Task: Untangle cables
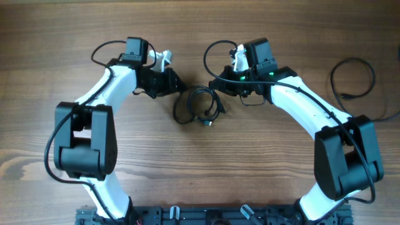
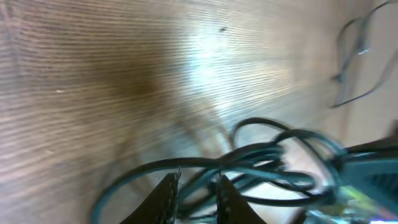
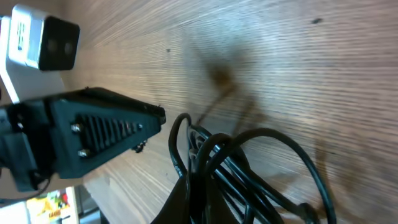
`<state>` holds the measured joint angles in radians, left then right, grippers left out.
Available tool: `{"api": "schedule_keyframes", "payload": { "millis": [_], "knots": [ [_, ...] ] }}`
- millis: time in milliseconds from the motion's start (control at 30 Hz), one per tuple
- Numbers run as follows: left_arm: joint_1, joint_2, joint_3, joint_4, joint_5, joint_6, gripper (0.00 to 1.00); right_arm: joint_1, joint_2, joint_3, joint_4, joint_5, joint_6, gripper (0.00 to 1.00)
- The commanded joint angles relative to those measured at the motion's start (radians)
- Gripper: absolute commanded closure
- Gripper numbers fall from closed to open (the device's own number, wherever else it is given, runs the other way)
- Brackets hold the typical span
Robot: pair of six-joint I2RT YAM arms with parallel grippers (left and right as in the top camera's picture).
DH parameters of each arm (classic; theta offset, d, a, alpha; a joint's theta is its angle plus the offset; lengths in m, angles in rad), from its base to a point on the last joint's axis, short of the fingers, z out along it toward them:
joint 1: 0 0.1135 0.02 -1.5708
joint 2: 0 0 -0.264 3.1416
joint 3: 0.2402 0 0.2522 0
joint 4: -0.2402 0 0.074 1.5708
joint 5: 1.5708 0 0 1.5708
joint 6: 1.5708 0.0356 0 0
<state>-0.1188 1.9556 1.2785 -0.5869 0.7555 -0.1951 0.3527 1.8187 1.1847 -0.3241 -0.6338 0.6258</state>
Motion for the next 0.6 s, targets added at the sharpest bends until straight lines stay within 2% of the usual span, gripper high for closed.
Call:
{"api": "schedule_keyframes", "payload": {
  "millis": [0, 67, 267, 567],
  "knots": [
    [0.031, -0.03, 0.016, 0.015, 0.254, -0.141, 0.71, 0.003, -0.018, 0.006, 0.027, -0.092, -0.029, 0.96],
    [0.032, -0.03, 0.016, 0.044, 0.343, -0.222, 0.71, 0.003, -0.018, 0.006, 0.048, -0.145, -0.014, 0.95],
    [0.029, -0.03, 0.016, 0.058, 0.37, -0.502, 0.71, 0.003, -0.018, 0.006, 0.101, -0.286, 0.007, 0.96],
    [-0.022, -0.03, 0.016, 0.051, 0.381, -0.524, 0.73, 0.003, -0.018, 0.006, 0.238, -0.291, 0.117, 0.96]
  ]
}}
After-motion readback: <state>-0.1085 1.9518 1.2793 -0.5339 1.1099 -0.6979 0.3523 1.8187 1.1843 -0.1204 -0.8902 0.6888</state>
